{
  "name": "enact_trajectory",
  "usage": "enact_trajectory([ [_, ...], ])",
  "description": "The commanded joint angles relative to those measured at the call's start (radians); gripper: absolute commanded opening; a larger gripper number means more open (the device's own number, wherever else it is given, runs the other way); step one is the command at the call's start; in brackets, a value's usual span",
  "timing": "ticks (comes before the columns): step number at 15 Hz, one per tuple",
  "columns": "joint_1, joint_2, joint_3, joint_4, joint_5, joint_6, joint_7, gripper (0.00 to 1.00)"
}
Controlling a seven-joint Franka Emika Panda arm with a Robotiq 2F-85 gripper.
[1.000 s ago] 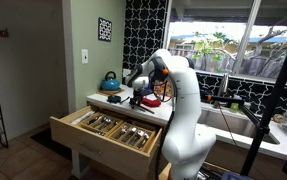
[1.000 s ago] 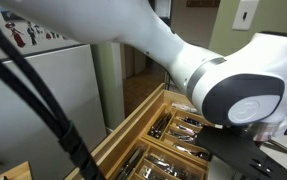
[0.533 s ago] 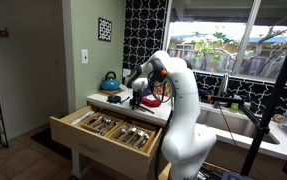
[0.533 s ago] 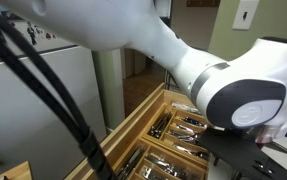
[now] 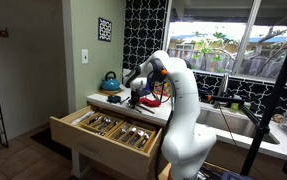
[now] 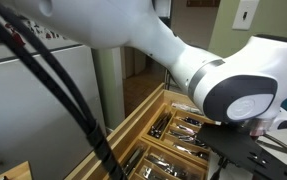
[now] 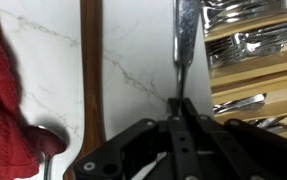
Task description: Put the silver fork on the right side of the open drawer then put the silver spoon on the left side of the open drawer.
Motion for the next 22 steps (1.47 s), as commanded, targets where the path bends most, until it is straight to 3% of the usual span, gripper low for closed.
enact_trajectory([
  [1,-0.003,0.012,0.006,0.016,0.002,-0.027,0.016,0.02],
  [7,0.044,-0.036,0.002,-0.025,-0.041,-0.042,0.127,0.02],
  [11,0.113,-0.075,-0.001,-0.046,-0.032,-0.087,0.357,0.02],
  [19,0.251,-0.074,-0.017,-0.043,-0.043,-0.080,0.943,0.02],
  [21,0.263,-0.064,-0.018,-0.033,-0.021,-0.086,1.052,0.02],
  [22,0.249,-0.063,-0.005,-0.023,-0.024,-0.080,0.959,0.07],
])
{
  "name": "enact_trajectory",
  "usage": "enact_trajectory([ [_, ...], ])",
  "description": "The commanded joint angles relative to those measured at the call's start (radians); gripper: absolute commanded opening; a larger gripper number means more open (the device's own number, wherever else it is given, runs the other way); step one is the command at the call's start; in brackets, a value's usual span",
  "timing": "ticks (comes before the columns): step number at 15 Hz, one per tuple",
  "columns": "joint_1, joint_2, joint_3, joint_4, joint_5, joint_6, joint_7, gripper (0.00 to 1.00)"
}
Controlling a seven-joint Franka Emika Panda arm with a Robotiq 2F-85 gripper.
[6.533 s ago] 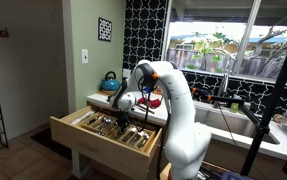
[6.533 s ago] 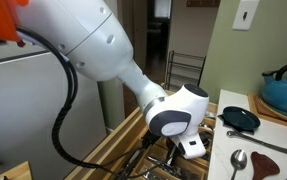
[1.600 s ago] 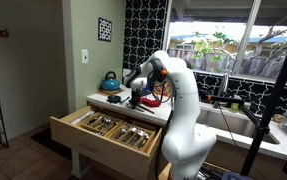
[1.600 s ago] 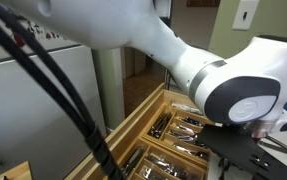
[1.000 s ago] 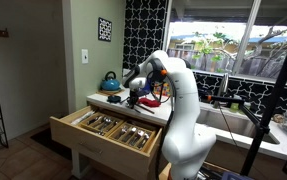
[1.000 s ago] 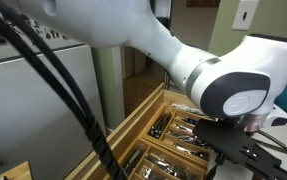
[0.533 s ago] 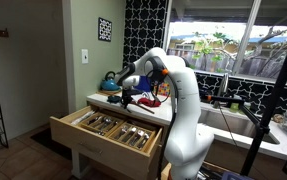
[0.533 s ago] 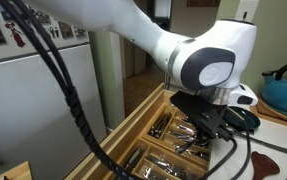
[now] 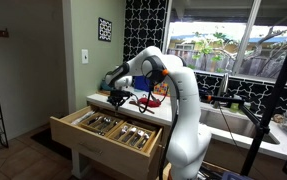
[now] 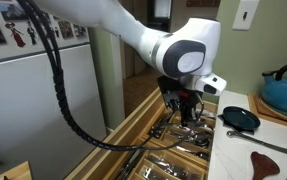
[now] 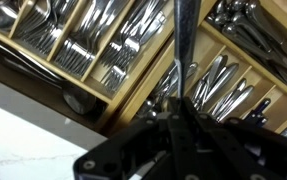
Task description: Put the silver fork on the right side of the open drawer then put the silver spoon on the left side of the open drawer.
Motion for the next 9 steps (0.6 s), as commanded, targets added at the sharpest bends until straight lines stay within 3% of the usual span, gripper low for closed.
enact_trajectory([
  [1,0.011,0.003,-0.007,0.003,0.003,-0.004,0.036,0.07],
  [7,0.014,0.005,-0.014,0.003,0.004,-0.003,0.071,0.07],
  [9,0.011,0.018,-0.013,0.011,0.018,0.003,0.084,0.02],
])
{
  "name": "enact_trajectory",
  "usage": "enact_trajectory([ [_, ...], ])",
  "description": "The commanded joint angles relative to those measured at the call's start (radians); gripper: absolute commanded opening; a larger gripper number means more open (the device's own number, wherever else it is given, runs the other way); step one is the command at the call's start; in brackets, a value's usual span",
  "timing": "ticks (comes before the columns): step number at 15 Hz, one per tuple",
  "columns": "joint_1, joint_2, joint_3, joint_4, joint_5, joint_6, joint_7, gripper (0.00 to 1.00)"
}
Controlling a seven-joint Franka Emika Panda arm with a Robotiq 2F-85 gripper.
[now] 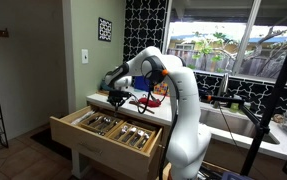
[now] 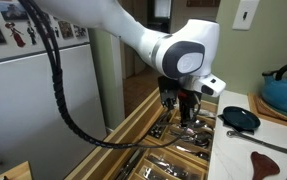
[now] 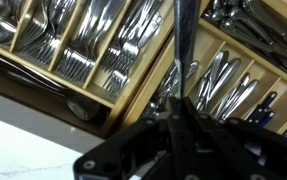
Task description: Put the silver fork on the right side of the open drawer then put the silver spoon on the left side of the open drawer.
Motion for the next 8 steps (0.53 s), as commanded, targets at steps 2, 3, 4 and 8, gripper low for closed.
enact_trajectory([
  [2,-0.003,0.039,-0.002,0.031,0.066,-0.016,0.039,0.02],
  [3,0.002,0.052,-0.006,0.038,0.071,-0.017,0.067,0.02],
  [4,0.004,0.065,-0.006,0.043,0.078,-0.022,0.083,0.02],
  [8,0.005,0.132,-0.008,0.071,0.106,-0.017,0.155,0.02],
])
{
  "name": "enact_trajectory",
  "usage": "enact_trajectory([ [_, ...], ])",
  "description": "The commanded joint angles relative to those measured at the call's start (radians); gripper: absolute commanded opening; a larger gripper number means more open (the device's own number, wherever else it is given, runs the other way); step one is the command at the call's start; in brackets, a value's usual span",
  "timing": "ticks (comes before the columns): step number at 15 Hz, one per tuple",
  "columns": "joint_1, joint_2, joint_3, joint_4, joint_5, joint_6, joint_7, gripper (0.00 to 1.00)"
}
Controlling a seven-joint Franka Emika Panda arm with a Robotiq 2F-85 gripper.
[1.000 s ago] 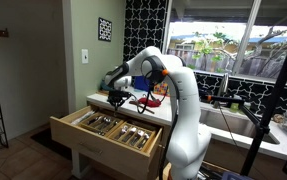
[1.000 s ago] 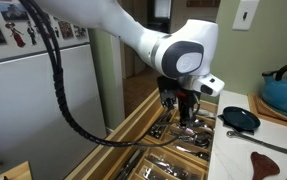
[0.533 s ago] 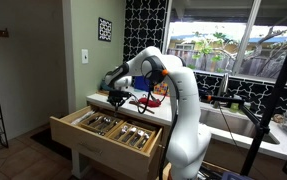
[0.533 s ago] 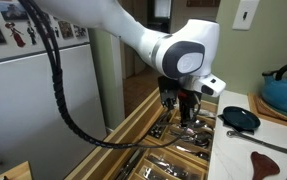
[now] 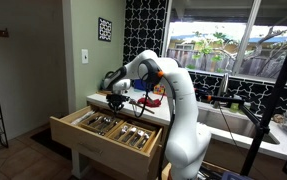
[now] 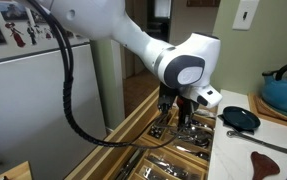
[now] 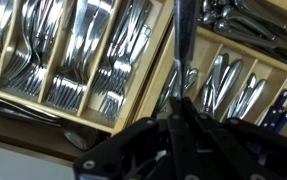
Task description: Put the silver fork on the right side of the open drawer then put the silver spoon on the left side of the open drawer.
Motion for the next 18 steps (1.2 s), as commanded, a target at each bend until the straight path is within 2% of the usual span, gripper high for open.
enact_trajectory([
  [1,0.006,0.079,-0.008,0.056,0.039,-0.013,0.067,0.02],
  [6,0.014,0.175,-0.008,0.111,0.060,0.094,0.152,0.02],
  [13,0.008,0.316,0.007,0.220,0.084,0.275,0.192,0.02],
  [18,0.007,0.398,0.020,0.298,0.107,0.283,0.202,0.02],
])
